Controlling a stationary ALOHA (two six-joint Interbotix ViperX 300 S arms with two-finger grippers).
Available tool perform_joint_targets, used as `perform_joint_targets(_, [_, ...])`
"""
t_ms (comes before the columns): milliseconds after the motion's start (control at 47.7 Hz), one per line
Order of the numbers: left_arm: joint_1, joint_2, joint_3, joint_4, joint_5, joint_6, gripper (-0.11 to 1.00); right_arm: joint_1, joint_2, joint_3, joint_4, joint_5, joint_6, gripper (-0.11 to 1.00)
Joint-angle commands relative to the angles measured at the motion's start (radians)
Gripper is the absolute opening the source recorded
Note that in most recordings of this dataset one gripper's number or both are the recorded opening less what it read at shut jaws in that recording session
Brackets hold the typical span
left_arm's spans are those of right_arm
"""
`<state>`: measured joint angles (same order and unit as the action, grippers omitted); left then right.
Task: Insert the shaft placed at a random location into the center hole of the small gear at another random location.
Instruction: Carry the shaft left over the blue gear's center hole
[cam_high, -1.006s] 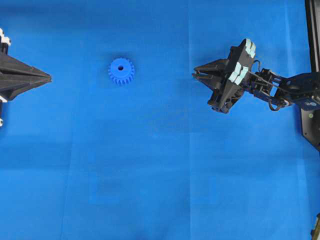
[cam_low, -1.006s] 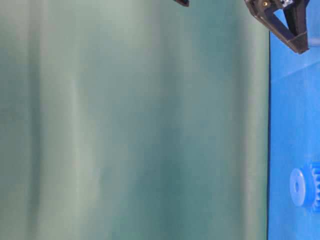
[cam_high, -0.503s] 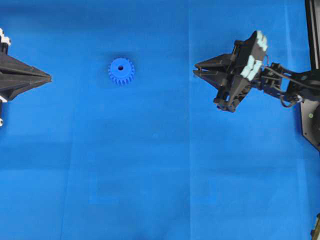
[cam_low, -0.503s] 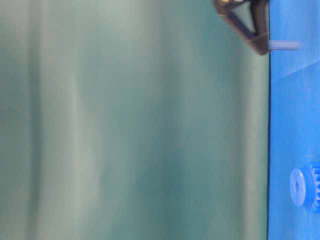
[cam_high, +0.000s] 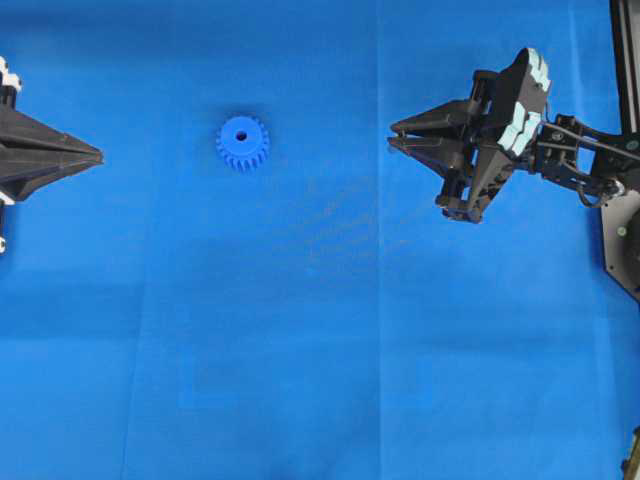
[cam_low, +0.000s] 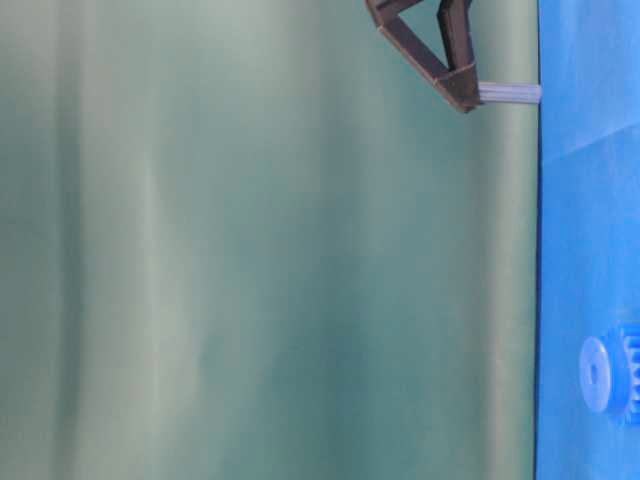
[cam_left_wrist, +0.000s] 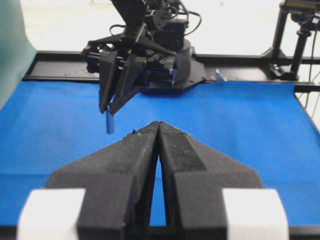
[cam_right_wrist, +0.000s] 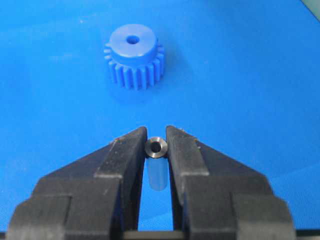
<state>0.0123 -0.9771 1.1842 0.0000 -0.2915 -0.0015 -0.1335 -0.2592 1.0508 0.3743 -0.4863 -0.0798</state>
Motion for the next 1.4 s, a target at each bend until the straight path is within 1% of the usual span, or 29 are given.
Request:
perform_joint_targets(0, [0.002, 0.003, -0.018, 0.003, -0.009, -0.002, 0.00, 0.002, 0.009, -0.037, -0.003, -0.005, -0.003, 0.04])
perform_joint_targets(105, [0.002, 0.003, -0.017, 0.003, -0.009, -0.002, 0.00, 0.002, 0.046, -0.072, -0.003, -0.005, -0.003, 0.04])
perform_joint_targets(251, [0.002, 0.003, -0.017, 0.003, -0.009, -0.002, 0.00, 0.002, 0.126, -0.164, -0.005, 0.002, -0.015, 0.04])
perform_joint_targets(377, [0.002, 0.003, -0.017, 0.003, -0.009, -0.002, 0.00, 0.002, 0.193, -0.258, -0.006, 0.021, -0.052, 0.04])
perform_joint_targets(629, [0.002, 0.003, -0.017, 0.003, -0.006, -0.002, 0.00, -0.008, 0.325, -0.460, -0.006, 0.101, -0.124, 0.04])
perform_joint_targets(838, [0.002, 0.003, -0.017, 0.003, -0.006, -0.003, 0.00, -0.017, 0.399, -0.571, -0.006, 0.126, -0.150, 0.04])
perform_joint_targets(1069, [0.002, 0.005, -0.017, 0.003, -0.008, -0.003, 0.00, -0.023, 0.440, -0.624, -0.006, 0.137, -0.152, 0.03])
perform_joint_targets(1299, [0.002, 0.003, -0.017, 0.003, -0.008, -0.003, 0.00, -0.023, 0.453, -0.627, -0.006, 0.130, -0.152, 0.04])
perform_joint_targets(1383, [0.002, 0.005, -0.017, 0.003, -0.006, -0.003, 0.00, -0.023, 0.471, -0.629, -0.006, 0.109, -0.152, 0.04])
